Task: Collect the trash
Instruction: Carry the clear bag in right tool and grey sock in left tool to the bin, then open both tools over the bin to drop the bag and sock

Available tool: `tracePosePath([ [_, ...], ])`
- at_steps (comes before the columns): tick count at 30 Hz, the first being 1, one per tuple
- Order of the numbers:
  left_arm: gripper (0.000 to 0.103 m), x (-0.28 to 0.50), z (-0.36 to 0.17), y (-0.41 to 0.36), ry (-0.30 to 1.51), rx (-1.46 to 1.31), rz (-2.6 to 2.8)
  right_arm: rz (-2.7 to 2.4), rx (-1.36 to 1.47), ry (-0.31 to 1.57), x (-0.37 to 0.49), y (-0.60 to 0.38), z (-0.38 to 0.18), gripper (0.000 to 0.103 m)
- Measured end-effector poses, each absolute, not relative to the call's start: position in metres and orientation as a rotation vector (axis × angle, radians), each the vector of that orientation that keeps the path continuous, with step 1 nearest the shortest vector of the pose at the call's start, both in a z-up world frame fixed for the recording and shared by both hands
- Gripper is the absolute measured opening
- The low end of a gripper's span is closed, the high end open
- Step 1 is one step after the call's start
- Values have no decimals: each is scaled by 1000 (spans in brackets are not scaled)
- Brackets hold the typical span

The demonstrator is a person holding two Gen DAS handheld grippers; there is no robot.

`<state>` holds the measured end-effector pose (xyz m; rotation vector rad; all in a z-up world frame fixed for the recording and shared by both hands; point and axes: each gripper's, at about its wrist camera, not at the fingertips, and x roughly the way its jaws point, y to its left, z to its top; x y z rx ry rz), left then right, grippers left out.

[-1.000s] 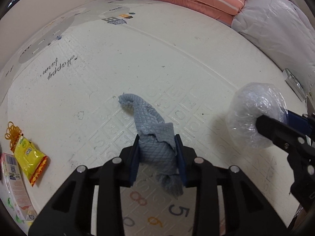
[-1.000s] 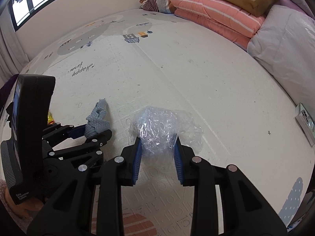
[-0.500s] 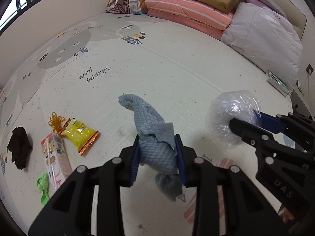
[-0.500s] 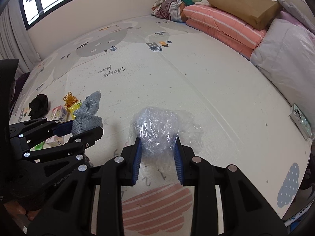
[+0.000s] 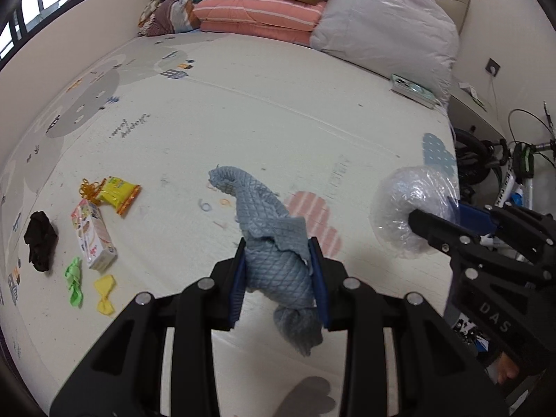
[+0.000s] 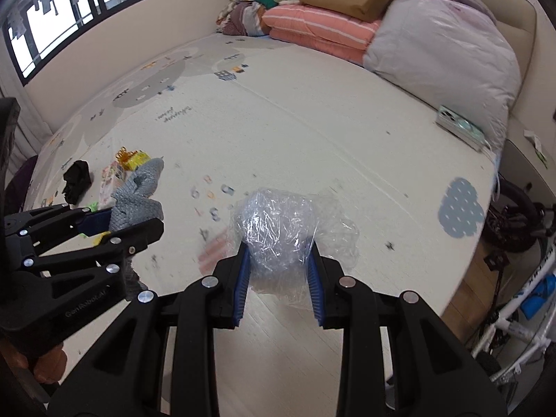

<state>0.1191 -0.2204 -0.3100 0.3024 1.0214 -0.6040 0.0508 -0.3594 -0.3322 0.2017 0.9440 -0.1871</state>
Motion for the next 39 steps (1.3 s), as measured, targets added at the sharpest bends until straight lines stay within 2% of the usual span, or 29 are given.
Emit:
tracePosePath([
  [14, 34, -29, -362, -393, 1070, 419, -898, -481, 293, 1048, -134, -521, -385, 31],
  [18, 34, -60, -372, -427, 1082, 457, -957, -514, 352, 1045, -159, -549, -395, 44],
  [20, 34, -72, -377, -442, 1087, 479, -980, -525, 359, 1037, -170, -558, -398, 56],
  [33, 34, -121, -391, -499, 1100, 566, -1121, -634, 407, 1039, -233, -603, -400, 56],
  [37, 38, -130, -395, -511, 1105, 566, -1159, -666, 416, 1033, -248, -611, -398, 56],
  [39, 53, -133, -397, -515, 1108, 559, -1168, -678, 421, 1031, -254, -615, -398, 56],
])
